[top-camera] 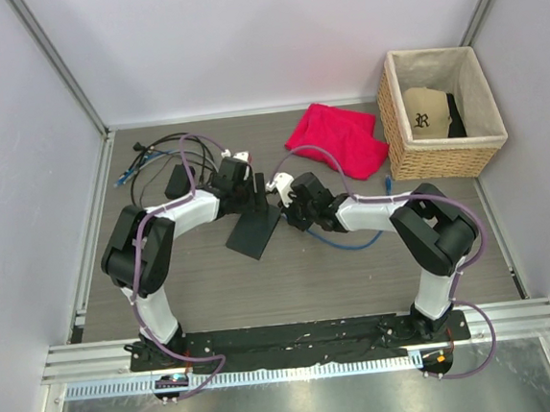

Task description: Insert the plug into the switch port

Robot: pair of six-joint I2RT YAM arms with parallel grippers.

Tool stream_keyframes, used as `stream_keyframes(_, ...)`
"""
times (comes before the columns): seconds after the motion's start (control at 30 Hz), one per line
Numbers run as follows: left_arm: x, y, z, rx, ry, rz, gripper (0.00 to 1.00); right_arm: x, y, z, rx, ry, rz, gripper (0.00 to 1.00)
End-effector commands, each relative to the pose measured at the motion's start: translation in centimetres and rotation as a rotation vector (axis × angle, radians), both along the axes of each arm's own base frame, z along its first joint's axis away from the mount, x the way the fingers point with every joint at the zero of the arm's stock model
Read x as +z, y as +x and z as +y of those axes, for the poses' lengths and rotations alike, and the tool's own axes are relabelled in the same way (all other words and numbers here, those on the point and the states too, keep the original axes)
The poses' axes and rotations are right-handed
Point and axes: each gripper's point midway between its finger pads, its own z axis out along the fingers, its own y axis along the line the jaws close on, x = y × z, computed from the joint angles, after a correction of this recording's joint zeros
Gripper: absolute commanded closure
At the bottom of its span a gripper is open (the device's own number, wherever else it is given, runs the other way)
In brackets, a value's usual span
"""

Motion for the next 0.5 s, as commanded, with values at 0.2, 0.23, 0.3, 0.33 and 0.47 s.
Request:
stream_keyframes(0.2,-1.9,-1.5,-0.7,-0.015,-0.013,0.107,0.29,4.9,1.9,3.0,-0.026,0.091,-0.260,0.99)
stream_keyframes(0.23,-1.9,-1.5,-0.8,-0.019,-0.018,0.110,0.29,4.6,1.8,2.9,-0.028,0.088,-0.267,0.99)
stream_keyframes(0.3,-2.1,-1.7,-0.9,-0.031,-0.018,0.117,0.28,4.9,1.9,3.2,-0.026,0.110,-0.288,0.99)
stream_keyframes(0.33,-2.1,-1.7,-1.0,-0.047,-0.017,0.119,0.28,4.7,1.9,3.2,-0.023,0.109,-0.290,0.99)
stream_keyframes(0.47,-2.3,-2.9,-1.5,-0.115,-0.033,0.149,0.28,4.5,1.9,3.6,0.002,0.121,-0.301,0.99)
